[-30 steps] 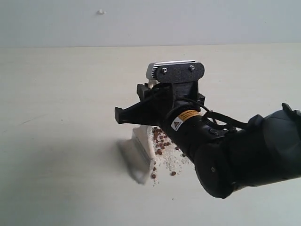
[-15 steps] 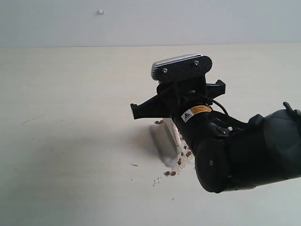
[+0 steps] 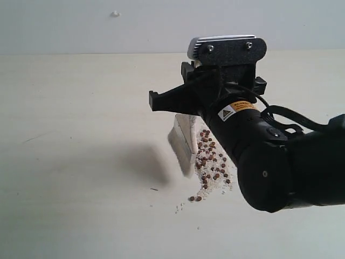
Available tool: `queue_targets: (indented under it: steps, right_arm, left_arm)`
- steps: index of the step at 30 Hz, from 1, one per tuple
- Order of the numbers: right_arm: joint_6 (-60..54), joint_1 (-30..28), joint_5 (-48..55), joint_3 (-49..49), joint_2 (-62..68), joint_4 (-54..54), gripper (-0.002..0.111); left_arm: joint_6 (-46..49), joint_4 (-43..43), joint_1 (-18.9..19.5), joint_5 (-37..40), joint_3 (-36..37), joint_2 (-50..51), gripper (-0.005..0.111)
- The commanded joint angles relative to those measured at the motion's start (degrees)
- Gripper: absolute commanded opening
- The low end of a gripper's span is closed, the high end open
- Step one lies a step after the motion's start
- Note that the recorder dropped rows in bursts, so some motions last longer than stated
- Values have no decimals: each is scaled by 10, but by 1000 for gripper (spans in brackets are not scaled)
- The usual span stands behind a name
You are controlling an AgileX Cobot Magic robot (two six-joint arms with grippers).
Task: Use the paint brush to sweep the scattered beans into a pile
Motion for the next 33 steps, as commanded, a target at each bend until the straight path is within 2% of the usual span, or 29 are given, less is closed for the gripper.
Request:
queue_targets:
  steps: [1,8,12,17,27,33]
  right_arm:
    - [46,-4,-23,2,-7,0,0]
    - [149,-4,-95,-1,49,53,0]
    - [157,-4,-112,-23,94,126,0]
    - [157,-4,-108,-58,129,134,0]
    - [-27,-4,-118,-81,133,252,0]
    - [-46,-4,-130,-81,132,267,0]
  left_arm:
    - [-2,0,2,2,2,-4,0]
    - [-2,0,2,2,2,-4,0]
    - [-2,0,2,2,2,-4,0]
    - [-2,0,2,2,2,-4,0]
    - [-2,0,2,2,2,-4,0]
    - [-2,0,2,2,2,-4,0]
